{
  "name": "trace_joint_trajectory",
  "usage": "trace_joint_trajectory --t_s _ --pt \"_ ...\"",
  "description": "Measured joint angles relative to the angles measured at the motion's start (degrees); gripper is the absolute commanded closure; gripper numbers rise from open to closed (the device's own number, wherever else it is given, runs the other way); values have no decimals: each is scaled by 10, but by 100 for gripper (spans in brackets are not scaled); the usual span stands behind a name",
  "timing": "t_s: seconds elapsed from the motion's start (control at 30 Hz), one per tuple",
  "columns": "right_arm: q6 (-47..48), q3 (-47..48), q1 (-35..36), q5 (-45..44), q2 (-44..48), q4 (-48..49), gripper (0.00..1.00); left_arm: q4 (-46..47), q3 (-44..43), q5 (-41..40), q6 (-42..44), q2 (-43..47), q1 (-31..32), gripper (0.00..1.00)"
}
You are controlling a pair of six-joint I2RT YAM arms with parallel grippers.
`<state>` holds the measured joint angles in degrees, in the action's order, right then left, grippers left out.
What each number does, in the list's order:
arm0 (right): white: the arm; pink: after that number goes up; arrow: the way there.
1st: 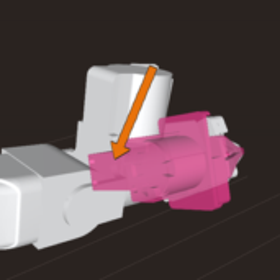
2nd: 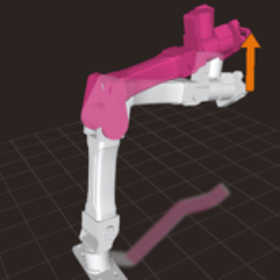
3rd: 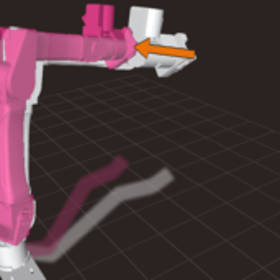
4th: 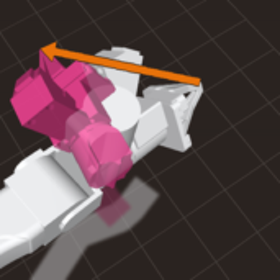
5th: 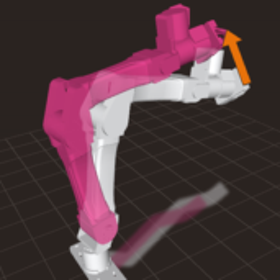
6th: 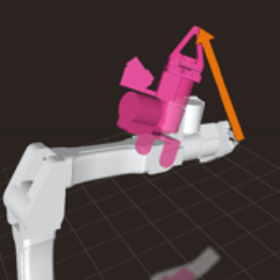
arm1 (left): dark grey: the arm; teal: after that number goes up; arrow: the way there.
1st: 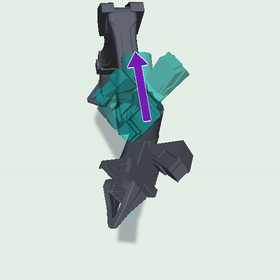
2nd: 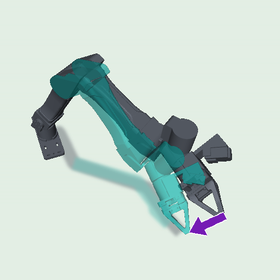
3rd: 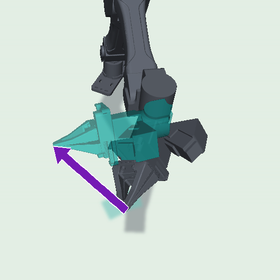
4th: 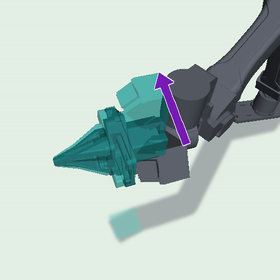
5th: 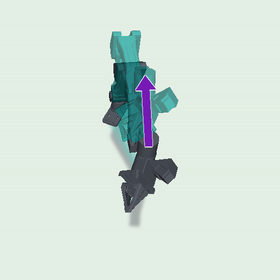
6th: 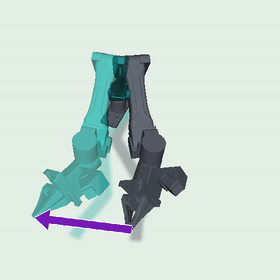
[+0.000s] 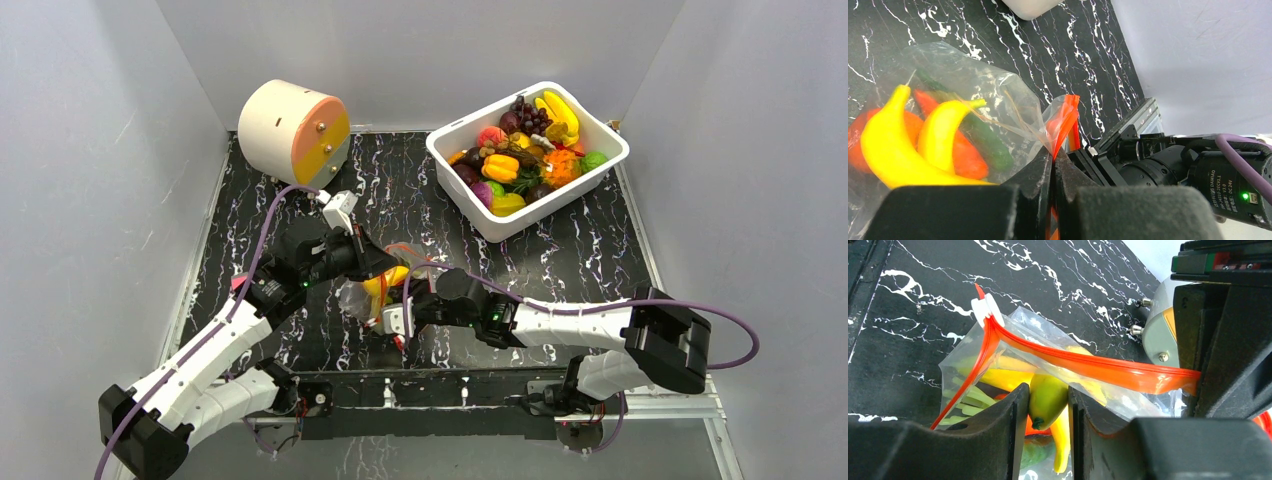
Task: Place the food in the zip-top bag and seal the zipper
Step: Place the fake fruit in the zipper food storage bag.
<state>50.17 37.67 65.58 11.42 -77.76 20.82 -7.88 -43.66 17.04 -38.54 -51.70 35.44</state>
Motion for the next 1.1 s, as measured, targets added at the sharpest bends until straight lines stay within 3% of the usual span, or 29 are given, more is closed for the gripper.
trace_joint_trajectory --t_s 0.1,0.33,0.77,1.1 --pt "-10 0 0 0 -1 -1 57 1 2 -3 2 1 0 100" --pt "-30 -1 0 -1 3 -48 51 -4 5 -21 14 2 0 100" --pt "-77 9 0 4 102 -173 50 -37 7 -74 62 2 0 100" --pt "-161 35 0 1 173 -185 50 -65 7 -134 112 -6 0 100"
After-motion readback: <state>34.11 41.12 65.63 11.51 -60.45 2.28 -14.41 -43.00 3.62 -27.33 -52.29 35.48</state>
